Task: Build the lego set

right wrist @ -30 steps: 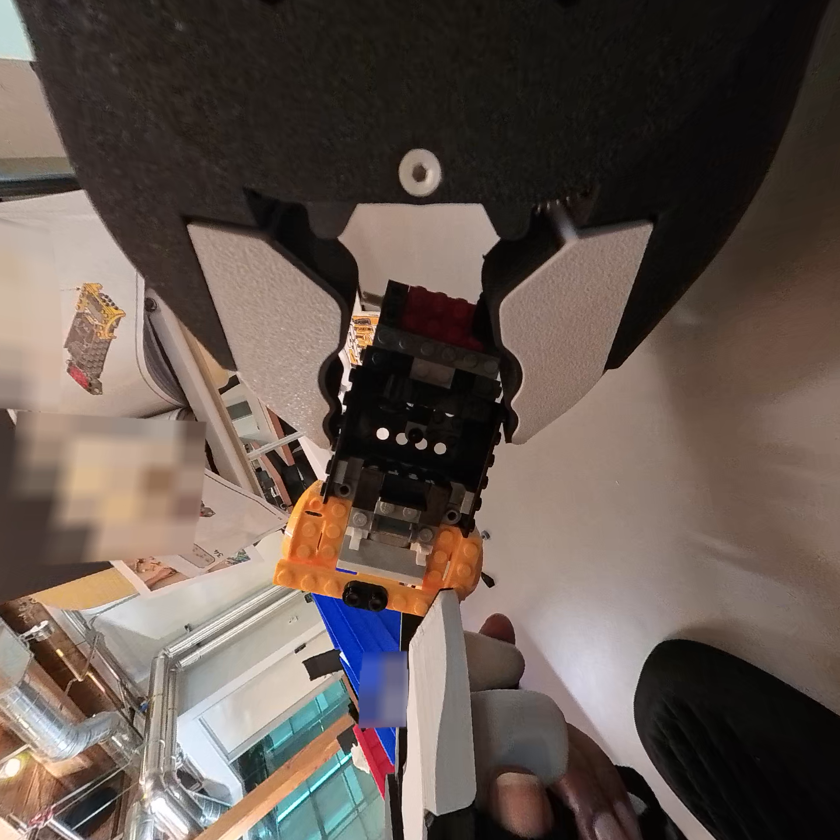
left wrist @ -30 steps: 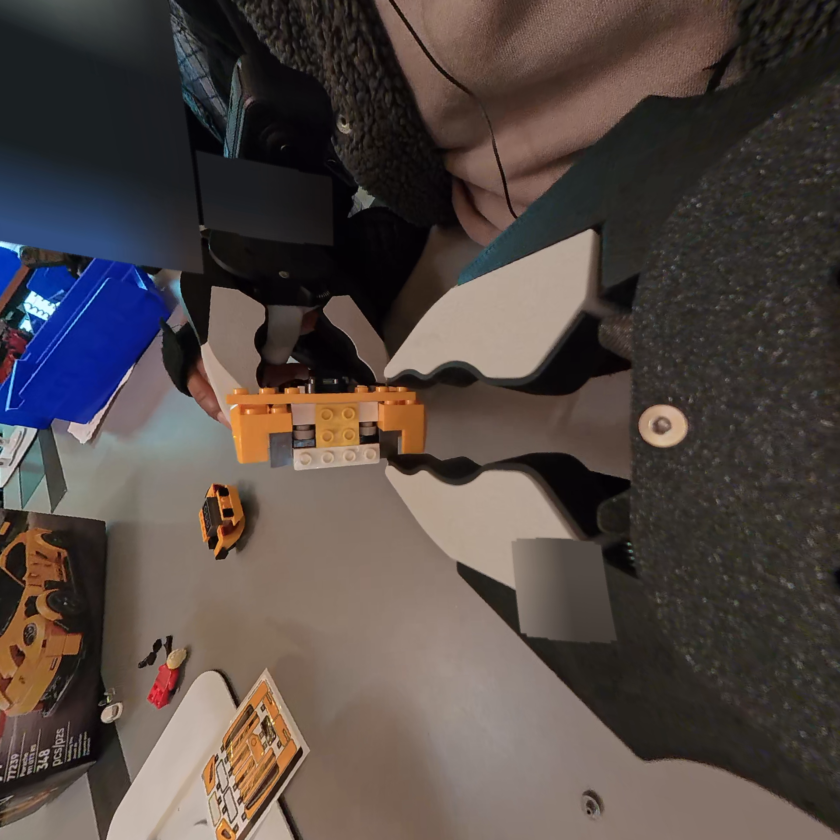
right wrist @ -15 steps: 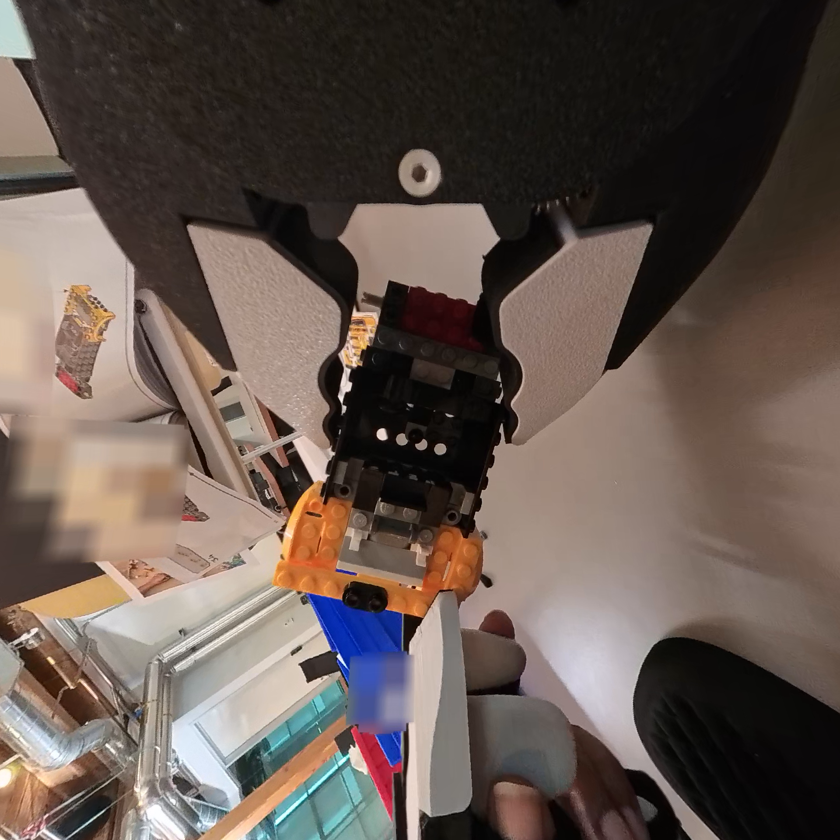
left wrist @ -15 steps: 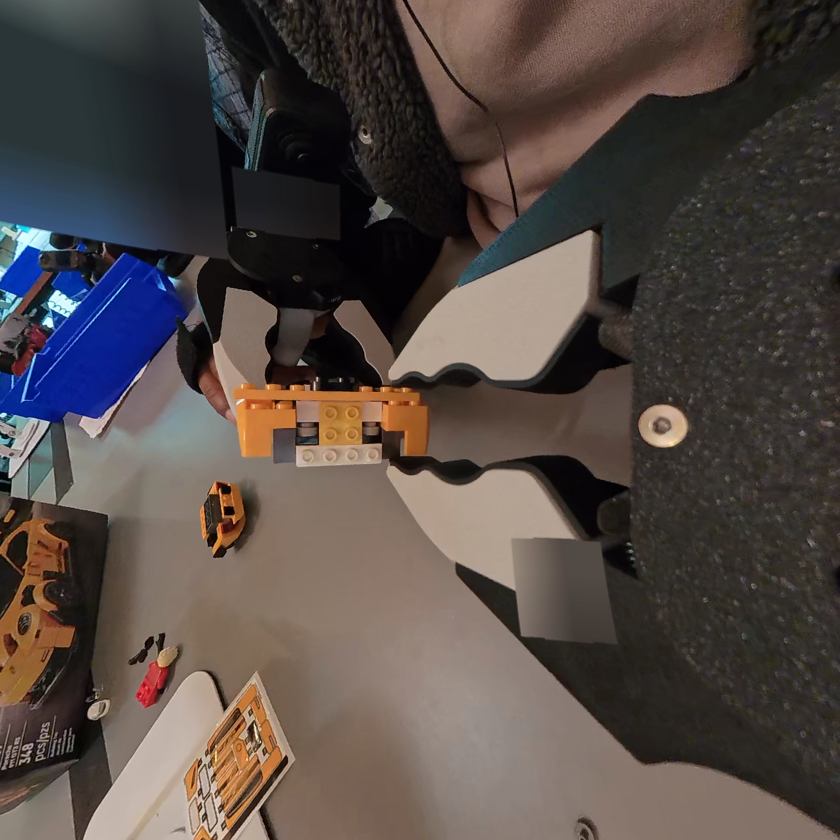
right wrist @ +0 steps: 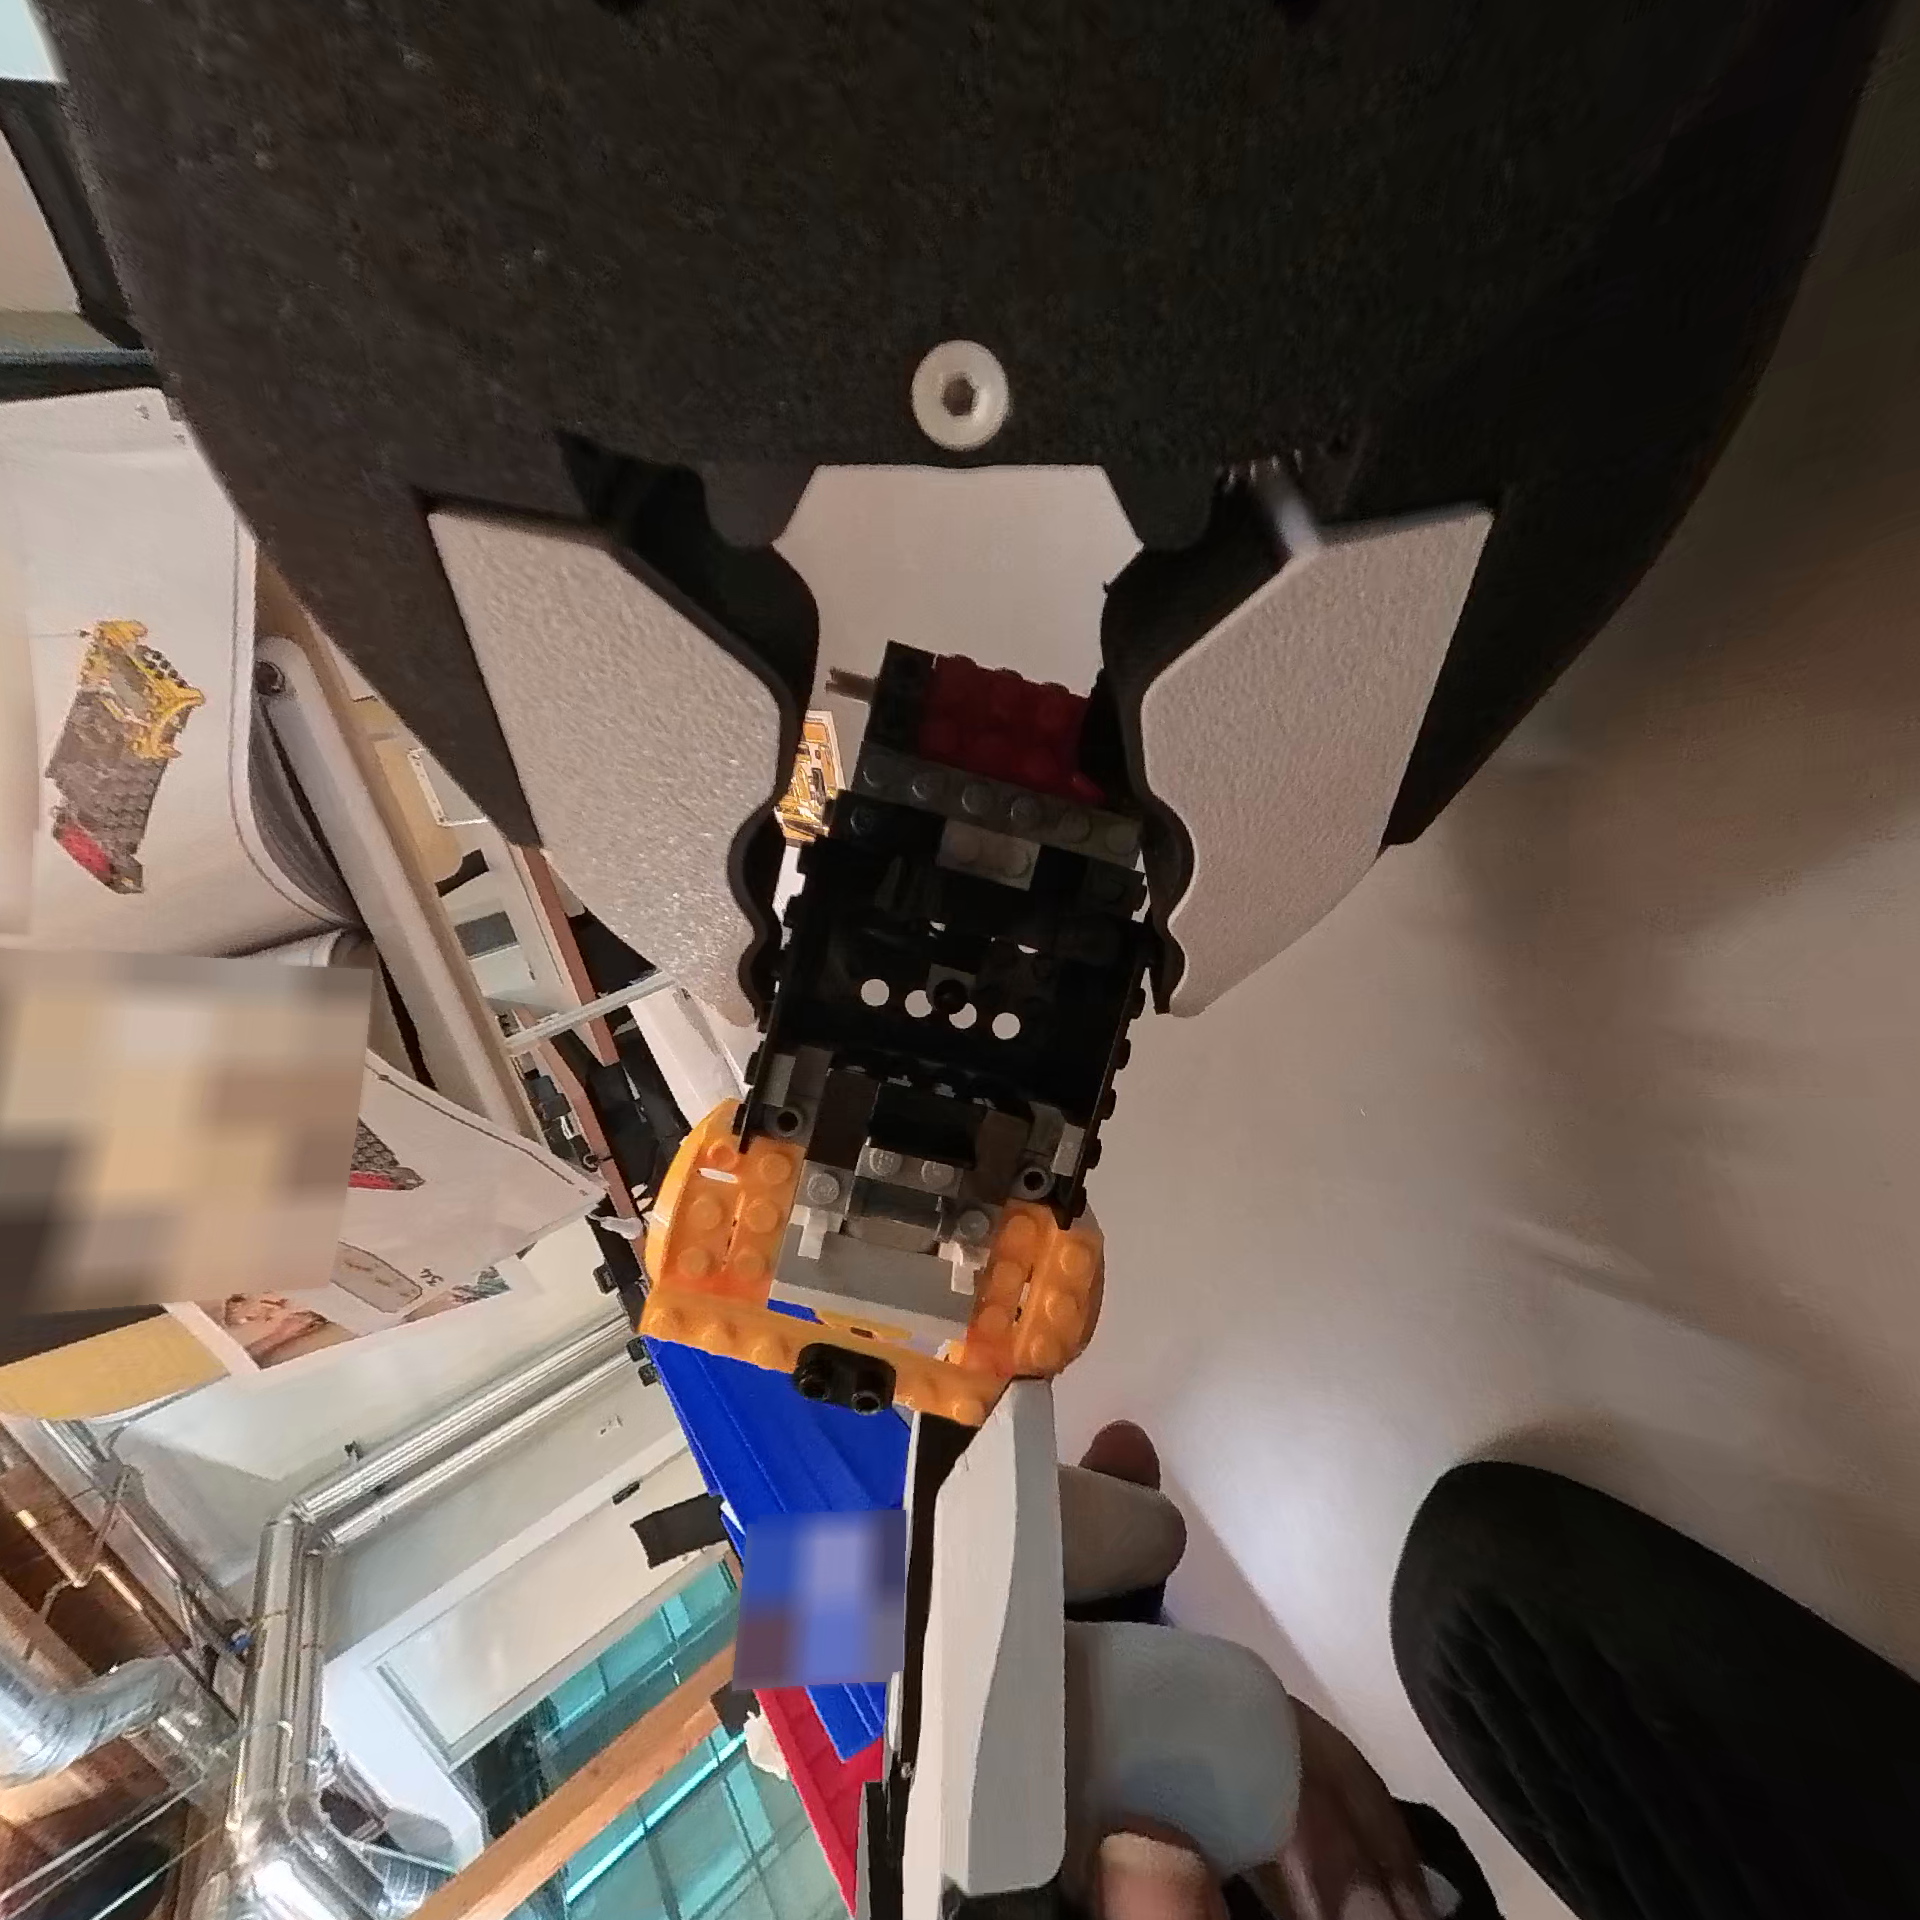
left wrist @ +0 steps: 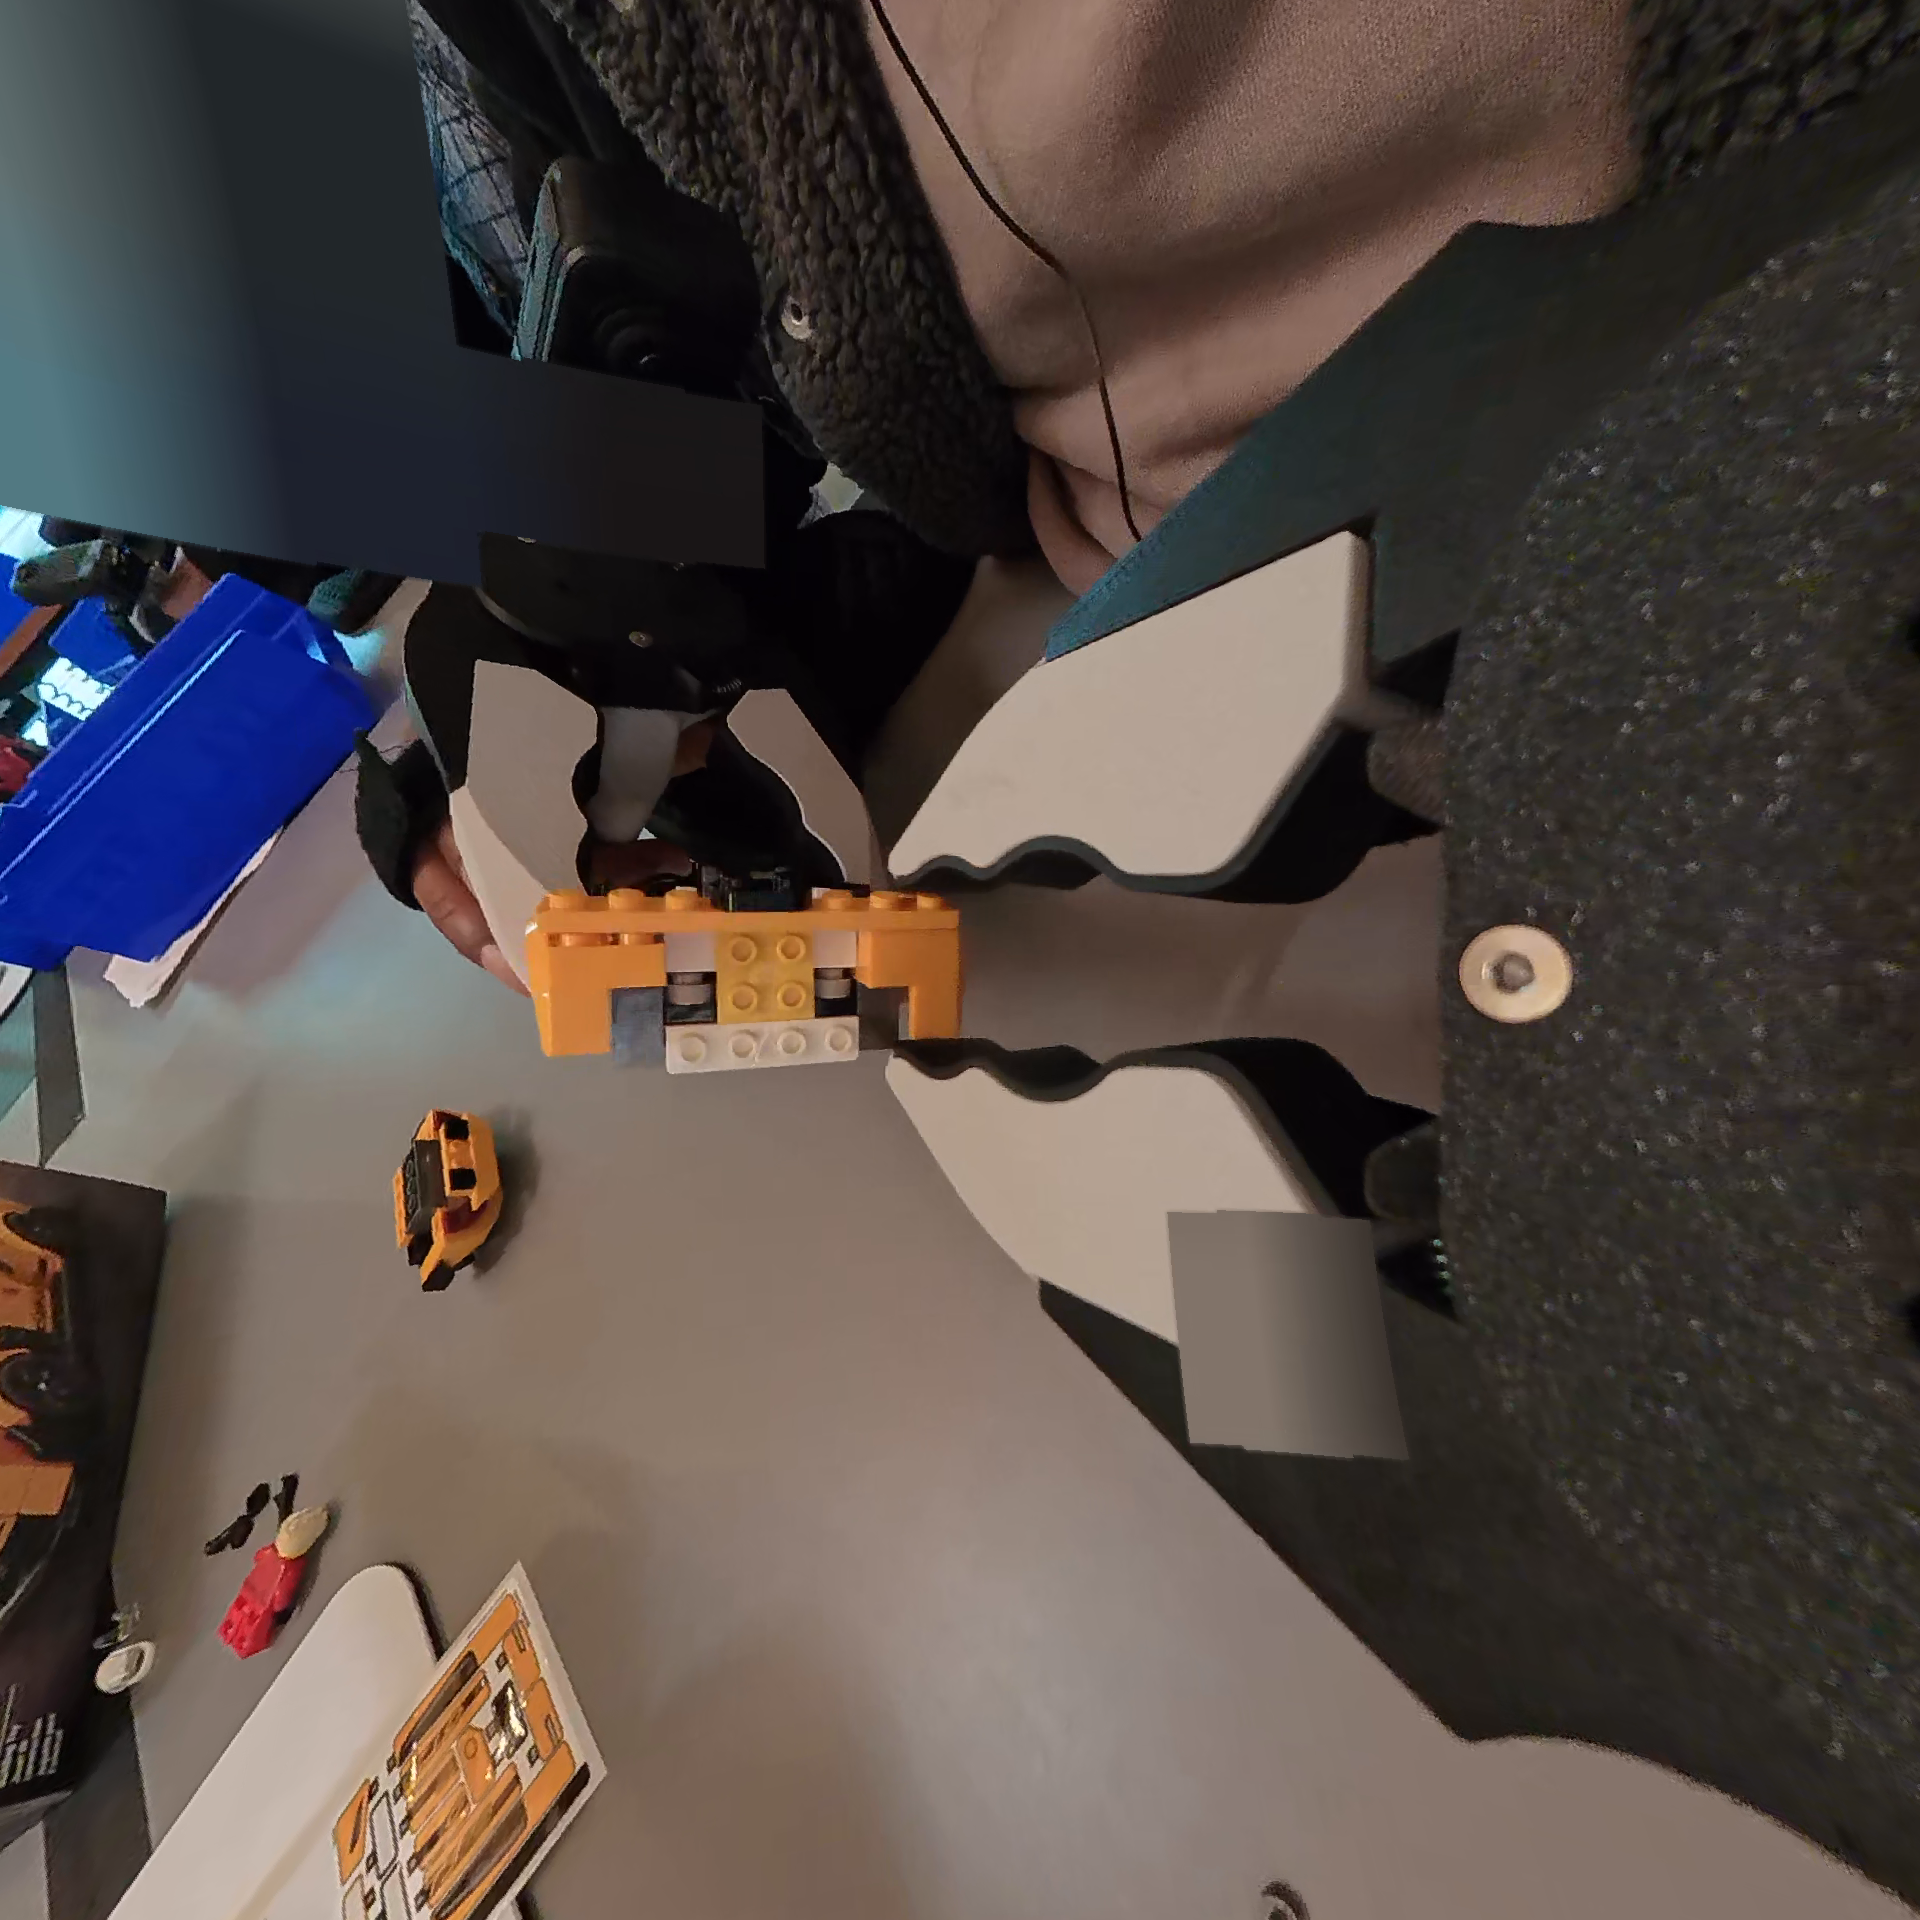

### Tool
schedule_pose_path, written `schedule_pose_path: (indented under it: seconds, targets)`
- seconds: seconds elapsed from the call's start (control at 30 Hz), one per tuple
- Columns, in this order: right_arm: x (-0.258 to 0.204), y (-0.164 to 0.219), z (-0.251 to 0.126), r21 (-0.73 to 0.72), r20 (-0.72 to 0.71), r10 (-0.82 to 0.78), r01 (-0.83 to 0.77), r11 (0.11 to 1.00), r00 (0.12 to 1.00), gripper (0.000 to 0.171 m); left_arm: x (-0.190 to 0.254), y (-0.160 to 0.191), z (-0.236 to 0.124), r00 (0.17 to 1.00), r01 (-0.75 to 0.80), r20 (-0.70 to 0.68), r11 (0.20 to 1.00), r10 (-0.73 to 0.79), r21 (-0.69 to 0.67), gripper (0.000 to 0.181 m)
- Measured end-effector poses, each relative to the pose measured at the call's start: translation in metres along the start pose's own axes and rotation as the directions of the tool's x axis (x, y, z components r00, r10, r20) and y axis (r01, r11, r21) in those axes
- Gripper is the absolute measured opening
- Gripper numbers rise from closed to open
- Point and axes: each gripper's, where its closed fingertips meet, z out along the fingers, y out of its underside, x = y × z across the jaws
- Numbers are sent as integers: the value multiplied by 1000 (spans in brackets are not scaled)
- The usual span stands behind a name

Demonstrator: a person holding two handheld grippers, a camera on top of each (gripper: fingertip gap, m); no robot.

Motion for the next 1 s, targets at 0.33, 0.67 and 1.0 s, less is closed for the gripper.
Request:
schedule_pose_path:
  seconds: [0.33,0.67,1.0]
  targets:
    - [-4,-3,-1,3,19,-1,1,1000,1000,67,3,3,1,999,28,-44,999,-27,22,27]
    - [0,-6,-3,19,9,21,-21,1000,1000,67,5,-2,-1,996,46,-80,995,-38,94,27]
    - [2,-7,-3,12,-22,-24,24,1000,999,67,4,-1,0,999,-52,4,995,51,82,27]
